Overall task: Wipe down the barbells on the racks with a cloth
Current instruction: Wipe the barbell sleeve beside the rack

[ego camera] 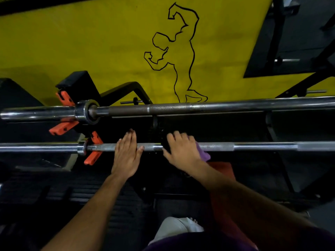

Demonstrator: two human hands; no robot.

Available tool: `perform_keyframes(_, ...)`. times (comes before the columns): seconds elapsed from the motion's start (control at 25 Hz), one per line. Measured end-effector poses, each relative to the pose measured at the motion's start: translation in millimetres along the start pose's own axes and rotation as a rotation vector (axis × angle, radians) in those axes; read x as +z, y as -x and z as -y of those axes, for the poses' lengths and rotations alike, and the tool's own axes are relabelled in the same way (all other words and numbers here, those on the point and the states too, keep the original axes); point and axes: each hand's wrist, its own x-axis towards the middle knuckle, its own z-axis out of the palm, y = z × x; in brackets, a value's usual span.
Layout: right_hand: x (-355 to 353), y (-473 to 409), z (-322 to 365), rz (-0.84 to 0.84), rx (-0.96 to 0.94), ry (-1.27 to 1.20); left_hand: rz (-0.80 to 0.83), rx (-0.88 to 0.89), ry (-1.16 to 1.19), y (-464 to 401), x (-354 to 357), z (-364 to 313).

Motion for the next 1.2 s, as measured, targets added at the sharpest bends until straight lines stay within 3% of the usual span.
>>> perform_keyframes(0.12,7.5,31.7,-31.2,-0.115,-0.163,-0.040,-0.010,-0.009,0.016,1.8,-1.2,-2.6)
perform_keyframes(0.2,12.0,59.0,-70.6,-0.167,-0.163,-0.009,-0.018,-0.006,0.020,2.5,-0.2,-3.0)
perform_keyframes(0.4,-11.1,81.7,-146.5,-0.139,0.181,-0.064,-0.019,-0.008,-0.005,0.6,3.6,-0.4)
perform_keyframes(0.52,-47.4,26.7,-134.1,0.170,0.443,-0.165,-0.008,-0.025,-0.014,-0.4,3.0,-0.6)
perform_keyframes(0.56,-51.3,7.6,-123.7,0.327,0.423,-0.185,0.002,-0.028,-0.016,-0.8,2.3,-0.8)
perform_keyframes(0.64,-47.4,-18.8,-90.6,0.422,0.289,-0.200,0.012,-0.032,-0.017,0.0,1.6,-1.4)
perform_keyframes(0.84,-13.3,11.5,-19.2,0.005,-0.129,-0.063,0.009,-0.062,0.000,0.7,-2.0,-6.2)
perform_keyframes(0.96,-2.6,39.8,-57.6,-0.003,-0.347,-0.059,-0.002,-0.060,0.008,2.1,-2.7,-8.3)
perform_keyframes(1.04,-2.9,65.0,-83.2,-0.038,-0.373,-0.118,-0.015,-0.067,0.007,1.8,-1.2,-8.0)
perform_keyframes(1.08,-9.1,79.6,-92.0,-0.116,-0.288,-0.232,-0.020,-0.068,0.004,1.3,0.0,-7.6)
perform_keyframes(1.2,-31.5,126.9,-110.0,-0.223,0.283,-0.670,-0.034,-0.061,-0.005,0.7,3.4,-7.5)
